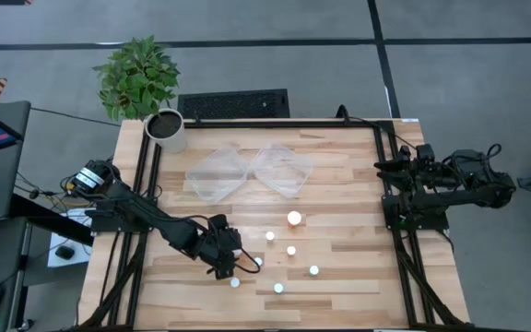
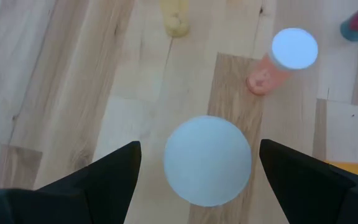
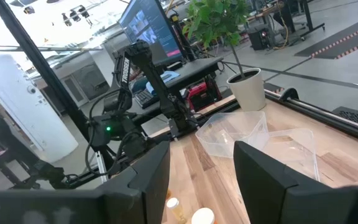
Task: Pick and place medicine bottles into bin by pill shape (circle, oval)
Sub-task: Put the big orange capsule bottle into the left transparent bin
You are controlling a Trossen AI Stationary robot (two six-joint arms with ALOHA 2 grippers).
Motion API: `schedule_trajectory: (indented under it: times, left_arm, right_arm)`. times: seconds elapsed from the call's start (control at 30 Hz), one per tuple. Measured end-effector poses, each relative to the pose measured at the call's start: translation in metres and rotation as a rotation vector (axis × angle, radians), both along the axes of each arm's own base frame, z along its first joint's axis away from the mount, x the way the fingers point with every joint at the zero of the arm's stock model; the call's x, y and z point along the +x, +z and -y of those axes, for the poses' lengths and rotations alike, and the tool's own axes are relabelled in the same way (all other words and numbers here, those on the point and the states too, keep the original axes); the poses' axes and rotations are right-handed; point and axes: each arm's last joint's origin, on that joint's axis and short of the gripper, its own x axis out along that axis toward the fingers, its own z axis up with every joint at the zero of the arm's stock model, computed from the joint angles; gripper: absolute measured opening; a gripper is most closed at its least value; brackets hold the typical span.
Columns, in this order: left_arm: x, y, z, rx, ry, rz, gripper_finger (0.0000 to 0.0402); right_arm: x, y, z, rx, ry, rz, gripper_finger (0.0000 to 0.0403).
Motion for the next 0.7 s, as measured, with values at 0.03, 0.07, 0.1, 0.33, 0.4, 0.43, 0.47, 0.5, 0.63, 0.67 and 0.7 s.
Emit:
schedule_trajectory:
  times: [0.03, 0.07, 0.1, 0.33, 0.4, 0.43, 0.47, 0.5, 0.63, 0.67, 0.7]
  left_arm:
    - [0.000, 0.000, 0.000, 0.003, -0.008, -0.001, 0.0322]
    - [0.000, 0.000, -0.001, 0.005, -0.018, -0.006, 0.0322]
    - [0.001, 0.000, -0.002, 0.010, -0.028, -0.009, 0.0322]
    - [0.004, -0.002, -0.014, 0.017, -0.094, -0.066, 0.0291]
    - [0.005, -0.002, -0.016, 0.012, -0.086, -0.068, 0.0271]
    - [0.006, -0.002, -0.017, 0.008, -0.087, -0.071, 0.0261]
    - [0.006, -0.002, -0.018, 0.004, -0.094, -0.074, 0.0251]
    - [0.006, -0.002, -0.018, 0.000, -0.104, -0.078, 0.0242]
    - [0.007, -0.002, -0.019, -0.012, -0.125, -0.087, 0.0213]
    - [0.007, -0.002, -0.020, -0.020, -0.124, -0.089, 0.0208]
    - [0.007, -0.002, -0.020, -0.028, -0.121, -0.089, 0.0204]
  right_arm:
    - [0.000, 0.000, 0.000, 0.000, 0.000, 0.000, 0.0189]
    - [0.000, 0.000, 0.000, 0.000, 0.000, 0.000, 0.0189]
    - [0.000, 0.000, 0.000, 0.000, -0.001, 0.000, 0.0189]
    - [0.000, 0.000, 0.000, 0.000, 0.000, 0.000, 0.0185]
    - [0.000, 0.000, 0.000, 0.003, 0.000, 0.001, 0.0185]
    - [0.000, 0.000, 0.000, 0.013, 0.000, 0.002, 0.0186]
    - [0.000, 0.000, 0.000, 0.020, 0.000, 0.003, 0.0186]
    - [0.000, 0.000, 0.000, 0.021, 0.000, 0.003, 0.0187]
    - [0.000, 0.000, 0.000, 0.023, 0.000, 0.003, 0.0187]
    - [0.000, 0.000, 0.000, 0.023, 0.000, 0.003, 0.0186]
    - [0.000, 0.000, 0.000, 0.023, 0.000, 0.003, 0.0185]
